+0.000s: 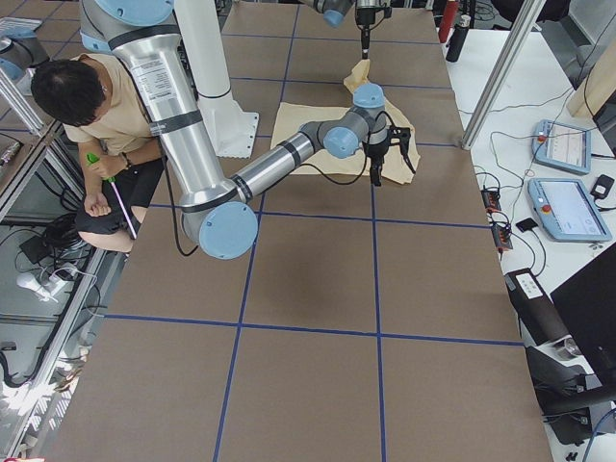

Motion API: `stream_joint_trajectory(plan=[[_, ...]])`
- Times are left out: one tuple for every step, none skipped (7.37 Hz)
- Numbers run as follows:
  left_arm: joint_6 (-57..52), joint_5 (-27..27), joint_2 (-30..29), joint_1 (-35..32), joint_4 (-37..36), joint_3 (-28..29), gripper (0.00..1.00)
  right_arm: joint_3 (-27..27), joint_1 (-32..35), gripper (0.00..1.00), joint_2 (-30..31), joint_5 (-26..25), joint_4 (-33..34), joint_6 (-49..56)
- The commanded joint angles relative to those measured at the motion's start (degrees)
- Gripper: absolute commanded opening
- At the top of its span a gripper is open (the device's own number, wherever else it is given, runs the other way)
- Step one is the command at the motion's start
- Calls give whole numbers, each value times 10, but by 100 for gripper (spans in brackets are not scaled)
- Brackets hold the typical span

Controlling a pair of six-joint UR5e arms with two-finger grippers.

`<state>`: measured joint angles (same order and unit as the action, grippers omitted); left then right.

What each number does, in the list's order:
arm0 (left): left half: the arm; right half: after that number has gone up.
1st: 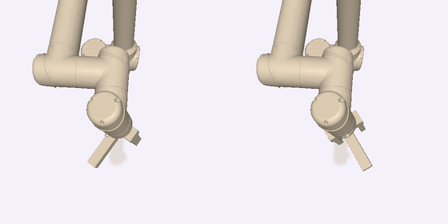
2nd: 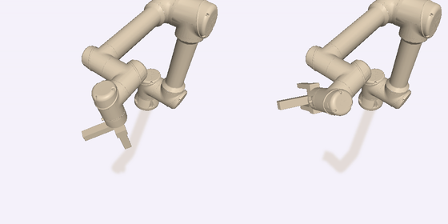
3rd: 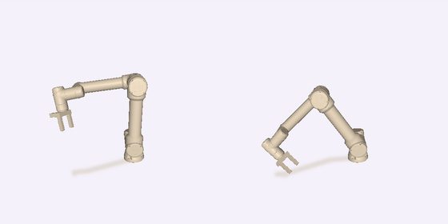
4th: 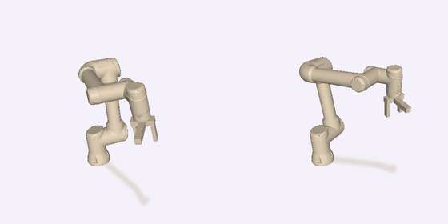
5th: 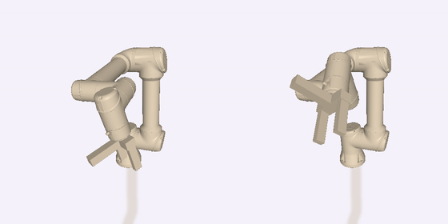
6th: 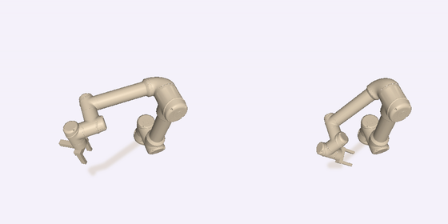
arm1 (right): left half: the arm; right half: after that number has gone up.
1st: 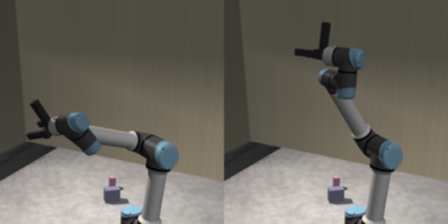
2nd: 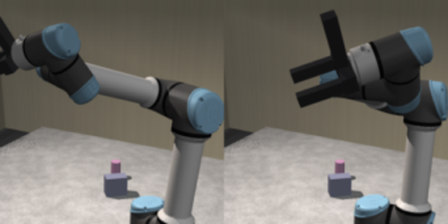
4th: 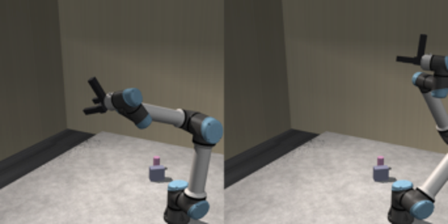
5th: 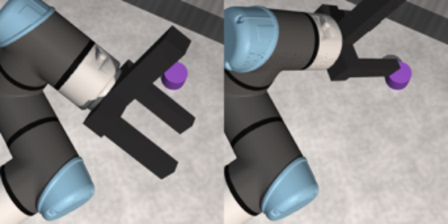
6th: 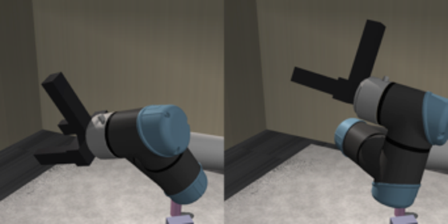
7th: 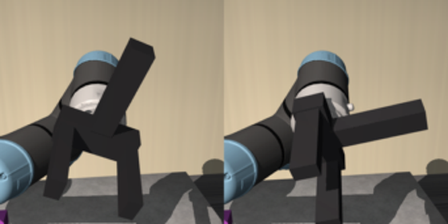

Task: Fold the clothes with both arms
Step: 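Release the sleeve and withdraw the right arm while the left gripper grasps the other cuff, then fold the held sleeve with the left gripper across the chest while the right arm lowers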

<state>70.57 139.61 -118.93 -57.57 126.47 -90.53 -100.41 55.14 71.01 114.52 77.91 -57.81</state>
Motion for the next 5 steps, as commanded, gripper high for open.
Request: stream_joint_trajectory(plan=[[107,-29,-151,17,-37,63,0,5,52,99,61,6,1,123],[139,-63,-202,45,-35,98,0,12,72,99,75,16,1,149],[142,-118,-253,81,-33,144,0,13,81,99,90,19,0,169],[143,-177,-298,123,-29,181,0,13,83,99,96,19,0,176],[145,-211,-331,146,-10,218,0,14,83,99,96,19,0,176]])
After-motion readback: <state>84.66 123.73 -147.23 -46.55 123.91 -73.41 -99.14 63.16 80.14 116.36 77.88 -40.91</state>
